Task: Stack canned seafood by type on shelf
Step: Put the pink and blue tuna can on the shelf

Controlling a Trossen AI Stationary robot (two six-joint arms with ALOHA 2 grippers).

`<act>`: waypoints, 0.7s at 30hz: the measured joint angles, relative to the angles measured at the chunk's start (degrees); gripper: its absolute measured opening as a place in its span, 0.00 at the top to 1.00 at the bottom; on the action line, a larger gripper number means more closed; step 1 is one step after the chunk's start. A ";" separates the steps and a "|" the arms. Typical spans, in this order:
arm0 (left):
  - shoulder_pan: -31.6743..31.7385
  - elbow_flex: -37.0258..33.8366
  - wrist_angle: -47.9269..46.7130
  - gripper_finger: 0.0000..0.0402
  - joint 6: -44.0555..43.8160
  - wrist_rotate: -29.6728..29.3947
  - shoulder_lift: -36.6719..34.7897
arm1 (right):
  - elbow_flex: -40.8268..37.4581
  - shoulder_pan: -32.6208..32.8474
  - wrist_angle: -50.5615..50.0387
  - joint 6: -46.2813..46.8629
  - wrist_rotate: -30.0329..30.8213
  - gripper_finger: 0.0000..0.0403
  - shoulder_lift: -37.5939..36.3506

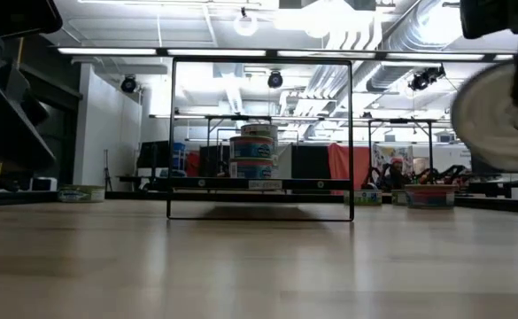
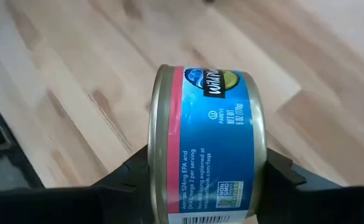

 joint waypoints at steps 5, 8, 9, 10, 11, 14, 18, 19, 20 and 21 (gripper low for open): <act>0.00 0.00 0.07 1.00 -0.46 0.38 0.00 | -1.21 -2.59 -0.50 -2.92 2.00 0.58 -2.37; 0.15 -0.02 0.03 1.00 -2.76 0.17 0.00 | -1.21 -3.57 -0.24 -5.51 1.96 0.58 -2.22; 0.25 -0.02 0.03 1.00 -3.76 0.17 0.00 | -1.21 -3.88 -0.04 -6.47 1.86 0.58 -2.18; 0.32 -0.02 0.03 1.00 -4.75 0.14 0.00 | -1.21 -4.14 0.11 -7.29 1.76 0.58 -2.17; 0.36 -0.02 0.04 1.00 -5.69 0.11 0.00 | -1.21 -4.36 0.15 -7.73 1.63 0.58 -2.17; 0.64 -0.02 0.03 1.00 -7.37 0.04 0.00 | -1.21 -4.68 0.11 -8.85 1.48 0.58 -2.15; 0.66 -0.02 0.04 1.00 -7.45 -0.62 0.00 | -1.21 -4.65 0.24 -9.49 0.75 0.58 -2.15; 0.66 -0.02 0.04 1.00 -7.45 -0.69 0.00 | -1.21 -4.63 0.26 -9.49 0.54 0.58 -2.15; 0.66 -0.02 0.03 1.00 -7.45 -0.71 0.00 | -1.21 -4.63 0.27 -9.49 0.38 0.58 -2.15; 0.66 -0.03 0.03 1.00 -7.45 -0.71 0.00 | -1.21 -4.63 0.27 -9.49 0.38 0.58 -2.15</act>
